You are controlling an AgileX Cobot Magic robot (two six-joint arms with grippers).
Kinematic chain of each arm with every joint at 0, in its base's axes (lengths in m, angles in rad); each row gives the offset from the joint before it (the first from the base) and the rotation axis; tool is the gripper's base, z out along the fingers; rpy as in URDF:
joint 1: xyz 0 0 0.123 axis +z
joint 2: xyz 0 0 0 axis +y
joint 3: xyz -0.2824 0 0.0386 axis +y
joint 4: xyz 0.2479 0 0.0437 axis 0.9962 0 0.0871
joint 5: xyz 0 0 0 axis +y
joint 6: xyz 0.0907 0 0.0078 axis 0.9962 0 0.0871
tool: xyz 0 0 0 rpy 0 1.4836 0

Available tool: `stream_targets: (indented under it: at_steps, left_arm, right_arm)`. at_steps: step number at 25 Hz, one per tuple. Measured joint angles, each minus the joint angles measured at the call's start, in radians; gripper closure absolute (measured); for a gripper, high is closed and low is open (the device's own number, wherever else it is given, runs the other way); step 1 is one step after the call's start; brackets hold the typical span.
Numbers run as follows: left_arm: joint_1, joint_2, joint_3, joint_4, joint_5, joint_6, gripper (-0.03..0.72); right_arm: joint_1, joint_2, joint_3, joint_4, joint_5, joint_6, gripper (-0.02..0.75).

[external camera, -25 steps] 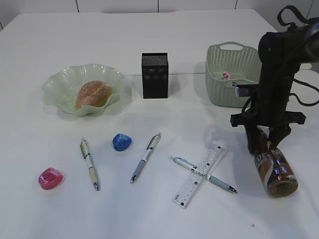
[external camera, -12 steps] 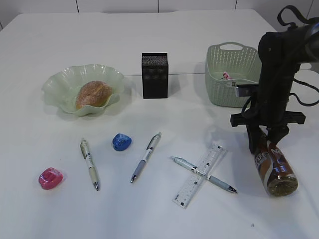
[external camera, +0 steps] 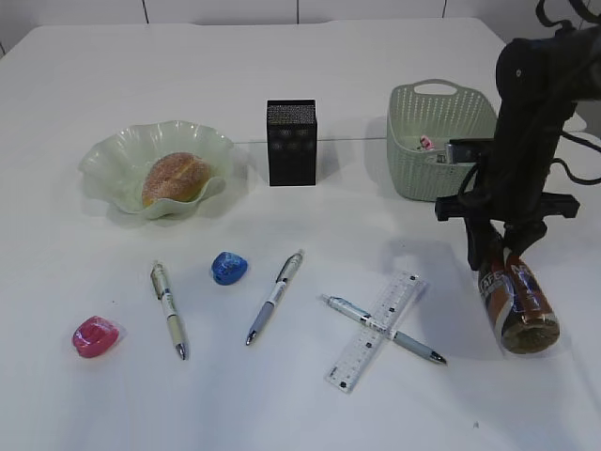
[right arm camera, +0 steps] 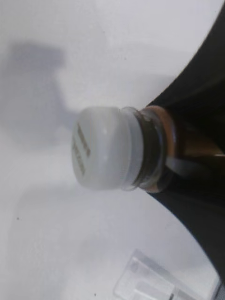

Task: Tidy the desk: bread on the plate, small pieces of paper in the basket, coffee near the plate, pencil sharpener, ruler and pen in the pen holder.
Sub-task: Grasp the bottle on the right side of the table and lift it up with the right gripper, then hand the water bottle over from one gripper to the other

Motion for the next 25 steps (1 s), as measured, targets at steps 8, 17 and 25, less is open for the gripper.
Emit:
stream_targets:
  at_steps: [8, 17, 25]
  left_arm:
    - [0.0, 0.0, 0.0, 0.0, 0.0, 0.0, 0.312]
    - [0.0, 0.0, 0.0, -0.001, 0.0, 0.0, 0.315]
    - [0.0, 0.0, 0.0, -0.001, -0.015, 0.0, 0.315]
  right_arm:
    - [0.0, -0.128, 0.0, 0.023, -0.001, -0.008, 0.426]
    - [0.0, -0.306, 0.0, 0.104, 0.015, -0.029, 0.426]
    - [0.0, -0.386, 0.0, 0.293, 0.022, -0.164, 0.426]
